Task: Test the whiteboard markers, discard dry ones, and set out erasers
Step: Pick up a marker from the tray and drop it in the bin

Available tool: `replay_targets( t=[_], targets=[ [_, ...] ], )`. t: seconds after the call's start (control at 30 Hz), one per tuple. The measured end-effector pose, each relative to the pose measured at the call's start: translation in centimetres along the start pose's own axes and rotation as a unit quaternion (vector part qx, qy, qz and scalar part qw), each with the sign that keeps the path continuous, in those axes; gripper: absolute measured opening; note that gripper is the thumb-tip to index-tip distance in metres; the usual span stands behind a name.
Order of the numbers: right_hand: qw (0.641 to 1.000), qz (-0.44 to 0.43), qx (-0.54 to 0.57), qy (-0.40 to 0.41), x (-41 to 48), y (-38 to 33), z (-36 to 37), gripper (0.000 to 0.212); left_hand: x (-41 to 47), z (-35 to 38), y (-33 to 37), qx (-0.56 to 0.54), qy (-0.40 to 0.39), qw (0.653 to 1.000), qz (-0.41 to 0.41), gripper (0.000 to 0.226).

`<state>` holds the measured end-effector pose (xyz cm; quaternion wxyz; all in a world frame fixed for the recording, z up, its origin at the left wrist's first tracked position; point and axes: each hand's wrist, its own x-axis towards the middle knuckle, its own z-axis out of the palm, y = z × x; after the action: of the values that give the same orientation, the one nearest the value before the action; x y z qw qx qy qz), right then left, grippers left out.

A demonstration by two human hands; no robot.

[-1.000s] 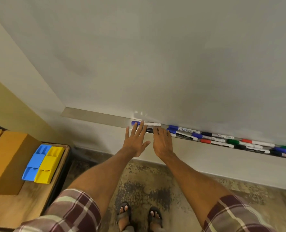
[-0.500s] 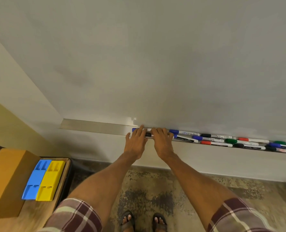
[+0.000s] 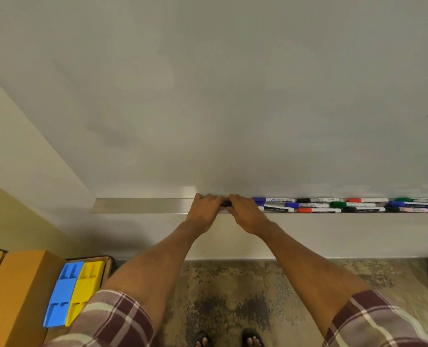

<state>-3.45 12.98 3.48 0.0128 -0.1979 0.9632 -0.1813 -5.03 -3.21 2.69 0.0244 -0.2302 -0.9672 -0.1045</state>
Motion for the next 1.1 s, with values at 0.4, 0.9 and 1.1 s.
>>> replay_targets(
  t=[0.4, 0.9, 1.1],
  targets=[
    [0.997, 0.000, -0.080, 0.001, -1.3, 2.8, -3.0, 0.034, 2.2, -1.6, 2.9, 0.120, 0.011, 0.989, 0.086, 0.029],
    [0.997, 0.046, 0.040, 0.051, -5.9, 10.9, -9.8, 0.025, 5.1, -1.4, 12.0, 0.084, 0.194, 0.977, 0.014, 0.024],
    [0.984, 0.002, 0.063, 0.165, -6.4, 14.0, -14.1, 0.023, 7.9, -4.6, 15.7, 0.117, 0.250, 0.961, 0.031, 0.042]
  ],
)
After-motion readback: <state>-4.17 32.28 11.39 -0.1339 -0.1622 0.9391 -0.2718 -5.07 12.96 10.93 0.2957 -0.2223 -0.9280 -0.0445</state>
